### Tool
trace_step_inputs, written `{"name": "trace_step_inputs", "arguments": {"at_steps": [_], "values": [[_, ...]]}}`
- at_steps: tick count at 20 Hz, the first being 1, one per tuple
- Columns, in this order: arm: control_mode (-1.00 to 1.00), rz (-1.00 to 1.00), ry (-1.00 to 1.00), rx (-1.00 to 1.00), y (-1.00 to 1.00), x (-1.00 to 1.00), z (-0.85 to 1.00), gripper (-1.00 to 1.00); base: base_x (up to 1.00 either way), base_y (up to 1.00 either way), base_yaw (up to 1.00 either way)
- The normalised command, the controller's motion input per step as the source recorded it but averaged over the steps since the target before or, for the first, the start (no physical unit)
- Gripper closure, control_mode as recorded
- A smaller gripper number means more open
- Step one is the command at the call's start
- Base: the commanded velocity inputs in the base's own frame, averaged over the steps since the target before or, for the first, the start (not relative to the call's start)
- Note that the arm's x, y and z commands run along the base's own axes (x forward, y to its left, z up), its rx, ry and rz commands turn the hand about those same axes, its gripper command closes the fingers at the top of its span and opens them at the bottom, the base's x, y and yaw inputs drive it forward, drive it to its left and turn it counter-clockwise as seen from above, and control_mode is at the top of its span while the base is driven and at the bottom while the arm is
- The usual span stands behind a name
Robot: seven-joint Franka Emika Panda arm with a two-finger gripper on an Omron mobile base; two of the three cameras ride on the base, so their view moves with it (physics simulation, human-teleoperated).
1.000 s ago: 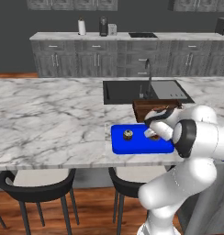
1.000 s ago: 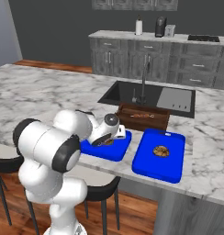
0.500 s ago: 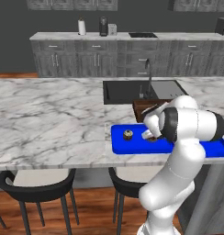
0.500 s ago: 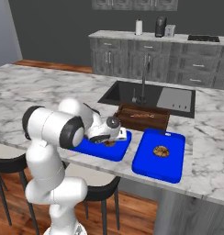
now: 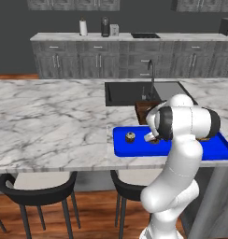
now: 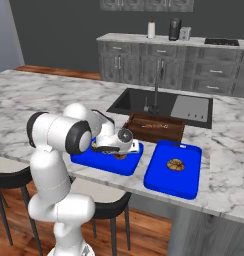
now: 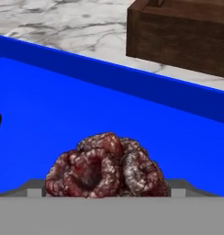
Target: Take the cake and cupcake from the fridge and place them on the empty tray on the dining counter.
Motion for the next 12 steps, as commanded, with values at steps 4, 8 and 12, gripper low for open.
{"name": "trace_step_inputs", "arguments": {"at_steps": [4,8,12], "values": [[-1.0,-0.03,0.07,0.0,0.0,0.01,0.0,-1.0,0.0,0.0,0.0],[-1.0,-0.04,0.08,0.0,0.0,0.01,0.01,-1.0,0.0,0.0,0.0],[-1.0,-0.03,0.03,0.0,0.0,0.0,0.09,-1.0,0.0,0.0,0.0]]}}
